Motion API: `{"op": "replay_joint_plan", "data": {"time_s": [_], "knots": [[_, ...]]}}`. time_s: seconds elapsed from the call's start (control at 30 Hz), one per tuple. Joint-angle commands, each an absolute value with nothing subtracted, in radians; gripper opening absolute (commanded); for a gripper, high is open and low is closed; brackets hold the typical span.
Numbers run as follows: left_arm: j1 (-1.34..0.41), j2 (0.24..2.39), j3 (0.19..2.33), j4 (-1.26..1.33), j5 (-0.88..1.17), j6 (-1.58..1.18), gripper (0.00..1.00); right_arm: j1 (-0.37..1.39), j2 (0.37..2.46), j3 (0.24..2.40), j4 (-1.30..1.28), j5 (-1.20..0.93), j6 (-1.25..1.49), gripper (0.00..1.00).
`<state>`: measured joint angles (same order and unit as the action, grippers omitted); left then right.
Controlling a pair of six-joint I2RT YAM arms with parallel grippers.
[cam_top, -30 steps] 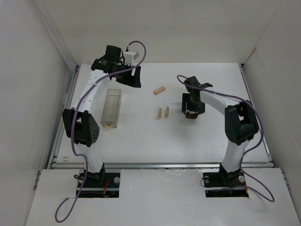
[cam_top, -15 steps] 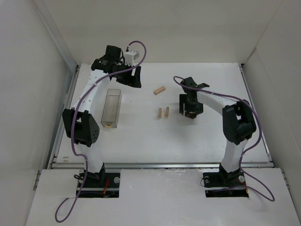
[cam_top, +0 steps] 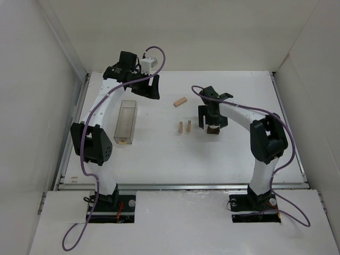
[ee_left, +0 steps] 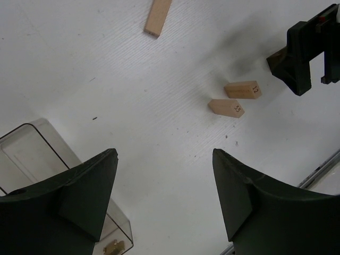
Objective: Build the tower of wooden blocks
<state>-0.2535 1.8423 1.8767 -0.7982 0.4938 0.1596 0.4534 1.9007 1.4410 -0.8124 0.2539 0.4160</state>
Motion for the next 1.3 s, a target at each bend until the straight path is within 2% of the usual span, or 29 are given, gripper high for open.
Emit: {"op": "replay_joint_plan", "data": {"time_s": [0.0,0.37,0.63,0.83,1.0,1.1,1.2,1.27], "knots": [[-0.249,1.809,1.890,-0.807,0.512,0.170,0.69,0.463,1.875,1.470,-0.839,0.287,0.420,0.91],[-0.249,1.809,1.899,-0.807,0.512,0.170,0.69,0.426,1.894,1.419,-0.792,0.267,0.442,0.91],[-0.249,1.809,1.899,-0.816,0.512,0.170,0.69,0.407,1.894,1.396,-0.736,0.236,0.431,0.81],[-0.249,1.809,1.899,-0.816,0.512,0.179,0.69,0.396,1.905,1.396,-0.727,0.212,0.431,0.81],[-0.249,1.809,1.899,-0.816,0.512,0.179,0.69,0.396,1.914,1.385,-0.715,0.180,0.431,0.74],[-0.249,1.809,1.899,-0.816,0.512,0.179,0.69,0.396,1.914,1.385,-0.715,0.170,0.431,0.72],[-0.249,1.809,1.899,-0.816,0.512,0.179,0.69,0.396,1.914,1.376,-0.715,0.170,0.431,0.67],[-0.249,1.809,1.899,-0.816,0.512,0.179,0.69,0.396,1.914,1.376,-0.715,0.170,0.431,0.60]]}}
